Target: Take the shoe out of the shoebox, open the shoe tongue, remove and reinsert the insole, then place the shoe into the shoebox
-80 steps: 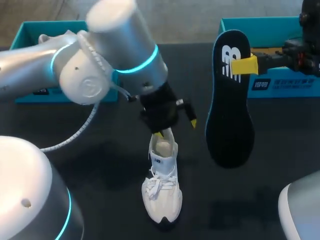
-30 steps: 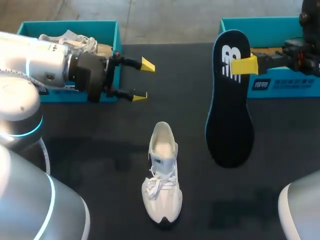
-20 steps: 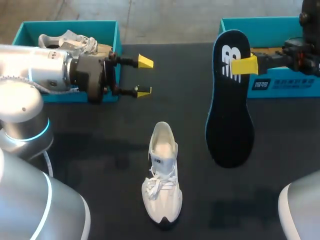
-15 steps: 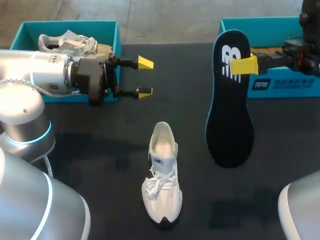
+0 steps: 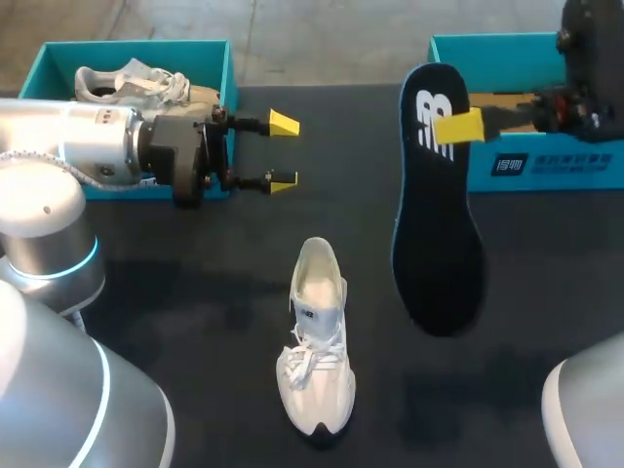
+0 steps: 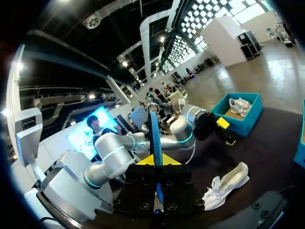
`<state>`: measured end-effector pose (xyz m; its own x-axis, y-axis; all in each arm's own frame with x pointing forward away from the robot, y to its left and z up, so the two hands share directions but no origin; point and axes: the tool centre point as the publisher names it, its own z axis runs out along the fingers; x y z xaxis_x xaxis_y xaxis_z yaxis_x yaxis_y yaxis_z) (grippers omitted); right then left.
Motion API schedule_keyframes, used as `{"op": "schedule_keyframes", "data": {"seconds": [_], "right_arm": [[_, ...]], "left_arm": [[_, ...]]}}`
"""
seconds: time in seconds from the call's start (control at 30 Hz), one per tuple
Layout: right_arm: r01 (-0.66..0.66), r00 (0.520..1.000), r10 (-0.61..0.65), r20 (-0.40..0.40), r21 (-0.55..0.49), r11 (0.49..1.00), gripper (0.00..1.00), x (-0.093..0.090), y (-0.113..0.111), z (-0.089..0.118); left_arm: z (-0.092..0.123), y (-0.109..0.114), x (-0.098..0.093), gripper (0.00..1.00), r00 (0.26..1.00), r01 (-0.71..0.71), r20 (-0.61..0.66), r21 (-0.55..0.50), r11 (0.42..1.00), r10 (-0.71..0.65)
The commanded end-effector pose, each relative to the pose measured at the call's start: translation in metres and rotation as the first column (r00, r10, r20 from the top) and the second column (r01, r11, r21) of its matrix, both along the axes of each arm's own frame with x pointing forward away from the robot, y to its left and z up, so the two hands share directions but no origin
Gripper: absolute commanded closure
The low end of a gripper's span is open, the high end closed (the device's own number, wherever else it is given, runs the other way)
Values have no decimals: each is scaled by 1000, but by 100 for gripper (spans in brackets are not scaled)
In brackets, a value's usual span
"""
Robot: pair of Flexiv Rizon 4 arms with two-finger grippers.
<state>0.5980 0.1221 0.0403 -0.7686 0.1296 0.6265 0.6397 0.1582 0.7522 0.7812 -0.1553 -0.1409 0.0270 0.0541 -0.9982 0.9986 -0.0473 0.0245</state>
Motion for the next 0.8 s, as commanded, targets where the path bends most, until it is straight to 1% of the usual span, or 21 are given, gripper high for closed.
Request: {"op": "schedule_keyframes", "data": {"seconds": [0.03, 0.17, 0.3, 0.37, 0.8], "right_arm": [[-62, 998, 62, -17, 4, 998, 100, 52, 12, 10], [-61, 998, 62, -30, 16, 998, 100, 81, 5, 9], [-87, 994, 87, -69, 3, 996, 100, 108, 3, 6], [-96, 990, 93, -108, -19, 995, 100, 121, 2, -1], [-96, 990, 93, -108, -19, 995, 100, 121, 2, -1]], "left_arm": [[-1, -1, 0, 0, 1000, 0, 2, -2, 1000, 0], [-1, -1, 0, 0, 1000, 0, 2, -2, 1000, 0], [-1, -1, 0, 0, 1000, 0, 2, -2, 1000, 0], [-1, -1, 0, 0, 1000, 0, 2, -2, 1000, 0], [-1, -1, 0, 0, 1000, 0, 2, -2, 1000, 0]]}}
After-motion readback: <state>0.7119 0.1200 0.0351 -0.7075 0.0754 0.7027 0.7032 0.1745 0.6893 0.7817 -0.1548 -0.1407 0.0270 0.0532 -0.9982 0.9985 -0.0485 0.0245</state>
